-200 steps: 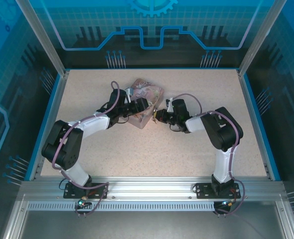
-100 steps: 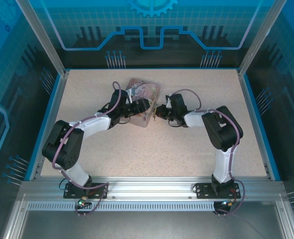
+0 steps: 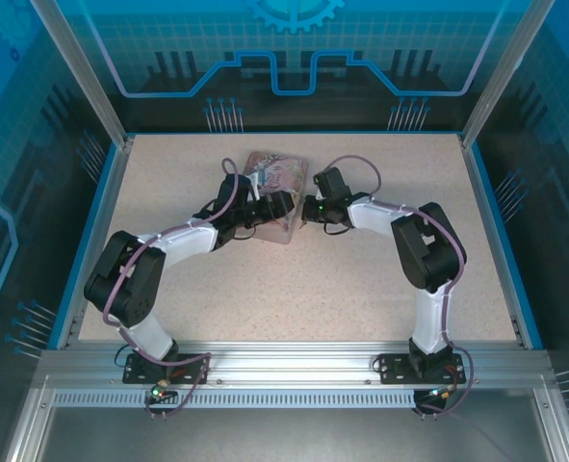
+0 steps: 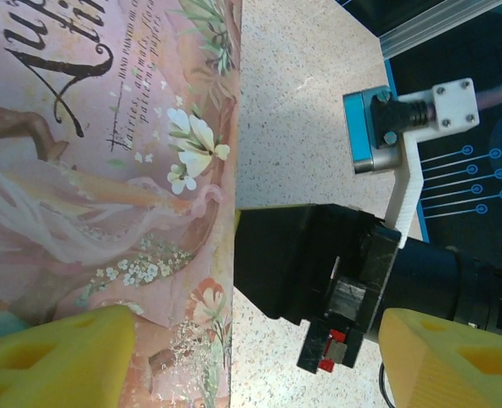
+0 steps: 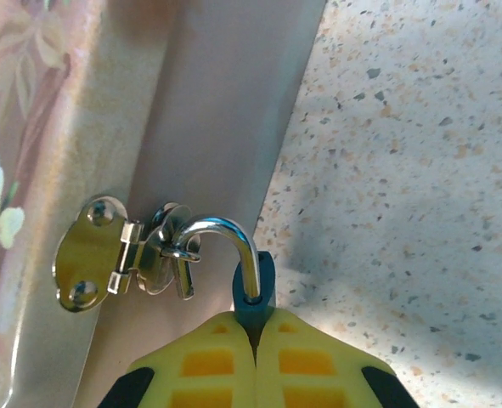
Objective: Unlock a padlock with a key
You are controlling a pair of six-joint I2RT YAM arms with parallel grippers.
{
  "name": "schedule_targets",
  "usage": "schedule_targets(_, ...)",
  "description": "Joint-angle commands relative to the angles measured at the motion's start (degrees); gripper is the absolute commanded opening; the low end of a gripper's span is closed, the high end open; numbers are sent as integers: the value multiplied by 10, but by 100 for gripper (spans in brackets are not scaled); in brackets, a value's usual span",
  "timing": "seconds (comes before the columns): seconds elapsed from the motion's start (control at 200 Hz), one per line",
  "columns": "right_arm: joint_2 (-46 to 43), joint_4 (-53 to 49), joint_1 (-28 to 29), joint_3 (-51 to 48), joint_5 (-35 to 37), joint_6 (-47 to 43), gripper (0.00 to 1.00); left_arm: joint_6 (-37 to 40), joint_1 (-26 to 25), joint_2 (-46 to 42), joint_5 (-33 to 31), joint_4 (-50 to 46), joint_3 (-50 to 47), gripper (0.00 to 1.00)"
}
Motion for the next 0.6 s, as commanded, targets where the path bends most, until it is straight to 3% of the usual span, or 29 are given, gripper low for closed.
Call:
schedule_targets(0.0,19,-46,-4,48,102,-33,2,-16,-8,31,9,-91,-16,77)
schedule_targets(0.19,17,-42,-1,47,107,-52,2,-17,-9,32,9,-92,-16,77)
schedule_targets(0.42,-10,-2,-22,46,51,-27,2,-15,-9,31,7,-94,-26,77)
schedule_targets(0.595,19,-43,-25,91,67,-10,2,-19,-13,30,7,-85,-35,77)
